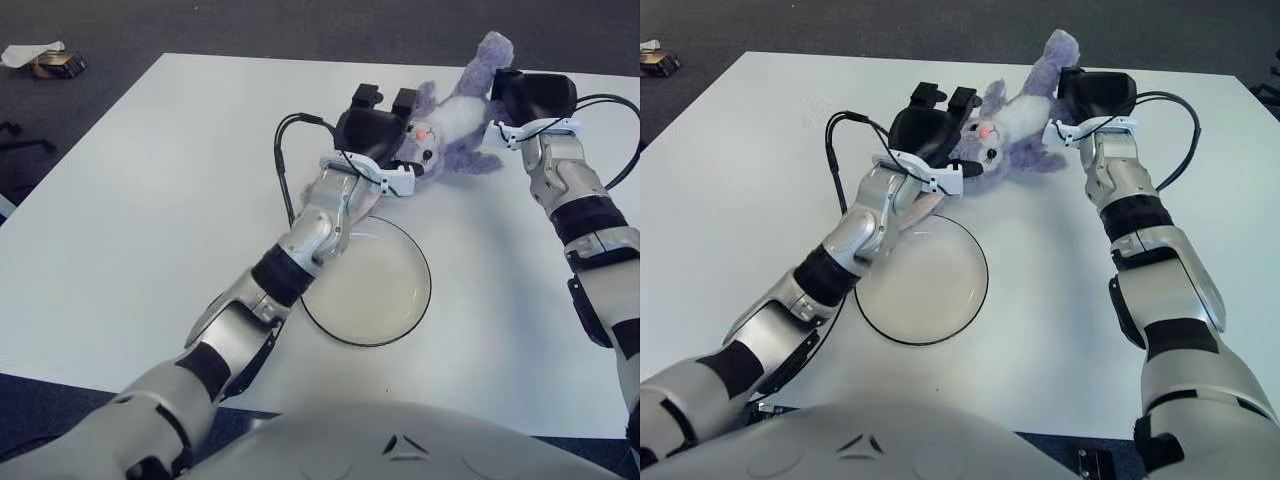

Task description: Put the doll into the plate.

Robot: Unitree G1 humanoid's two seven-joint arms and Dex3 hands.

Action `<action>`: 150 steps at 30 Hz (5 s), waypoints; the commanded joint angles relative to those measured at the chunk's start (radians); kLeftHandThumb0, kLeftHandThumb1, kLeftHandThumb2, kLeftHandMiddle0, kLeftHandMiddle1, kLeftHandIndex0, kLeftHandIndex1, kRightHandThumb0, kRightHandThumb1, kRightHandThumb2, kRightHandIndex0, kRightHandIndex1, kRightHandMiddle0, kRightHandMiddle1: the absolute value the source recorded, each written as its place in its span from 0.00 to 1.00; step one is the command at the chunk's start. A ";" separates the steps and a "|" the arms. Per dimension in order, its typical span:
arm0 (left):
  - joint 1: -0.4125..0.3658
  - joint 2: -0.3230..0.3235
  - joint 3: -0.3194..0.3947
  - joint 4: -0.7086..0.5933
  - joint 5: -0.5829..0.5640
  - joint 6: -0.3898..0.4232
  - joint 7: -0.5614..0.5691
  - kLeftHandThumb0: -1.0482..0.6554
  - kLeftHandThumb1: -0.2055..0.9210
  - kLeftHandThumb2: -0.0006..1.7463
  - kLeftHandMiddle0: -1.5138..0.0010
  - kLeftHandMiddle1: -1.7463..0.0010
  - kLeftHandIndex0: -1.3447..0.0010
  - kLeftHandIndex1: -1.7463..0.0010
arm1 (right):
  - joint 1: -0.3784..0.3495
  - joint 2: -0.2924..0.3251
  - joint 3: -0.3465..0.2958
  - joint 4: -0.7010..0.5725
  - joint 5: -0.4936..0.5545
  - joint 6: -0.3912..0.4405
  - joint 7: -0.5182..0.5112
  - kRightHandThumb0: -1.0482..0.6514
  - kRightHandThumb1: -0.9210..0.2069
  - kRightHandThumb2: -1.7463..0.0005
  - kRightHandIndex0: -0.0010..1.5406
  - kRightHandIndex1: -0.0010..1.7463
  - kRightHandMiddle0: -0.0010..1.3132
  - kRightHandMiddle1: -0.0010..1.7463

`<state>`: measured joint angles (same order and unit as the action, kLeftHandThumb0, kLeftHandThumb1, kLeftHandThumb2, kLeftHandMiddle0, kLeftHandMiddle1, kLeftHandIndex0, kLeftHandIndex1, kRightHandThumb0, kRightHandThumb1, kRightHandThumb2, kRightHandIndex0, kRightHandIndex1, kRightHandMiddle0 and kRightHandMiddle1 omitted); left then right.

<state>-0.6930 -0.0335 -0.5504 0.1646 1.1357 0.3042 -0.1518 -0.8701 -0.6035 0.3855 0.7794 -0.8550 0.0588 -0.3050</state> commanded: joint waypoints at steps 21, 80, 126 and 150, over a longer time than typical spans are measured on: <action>-0.173 -0.082 -0.021 0.389 -0.085 0.100 0.083 0.00 1.00 0.35 1.00 0.91 1.00 0.85 | -0.019 -0.007 -0.024 0.003 0.023 0.022 -0.037 0.31 0.60 0.20 0.88 1.00 0.52 1.00; -0.072 -0.099 -0.003 0.162 -0.498 -0.046 -0.013 0.00 1.00 0.41 1.00 1.00 1.00 1.00 | 0.069 -0.044 -0.001 -0.157 -0.038 0.118 0.033 0.33 0.56 0.23 0.84 1.00 0.49 1.00; -0.153 -0.181 -0.093 0.507 -0.395 -0.017 0.347 0.00 0.99 0.05 1.00 1.00 1.00 1.00 | 0.153 -0.029 -0.008 -0.399 -0.105 0.358 0.274 0.34 0.51 0.27 0.78 1.00 0.45 1.00; -0.166 -0.207 -0.077 0.566 -0.435 -0.059 0.417 0.00 0.98 0.03 1.00 1.00 1.00 1.00 | 0.215 -0.006 -0.015 -0.591 -0.143 0.479 0.423 0.39 0.22 0.51 0.56 1.00 0.26 1.00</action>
<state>-0.8068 -0.1464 -0.6358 0.7138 0.7116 0.2674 0.2346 -0.6726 -0.6175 0.3752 0.2440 -0.9723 0.5144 0.0883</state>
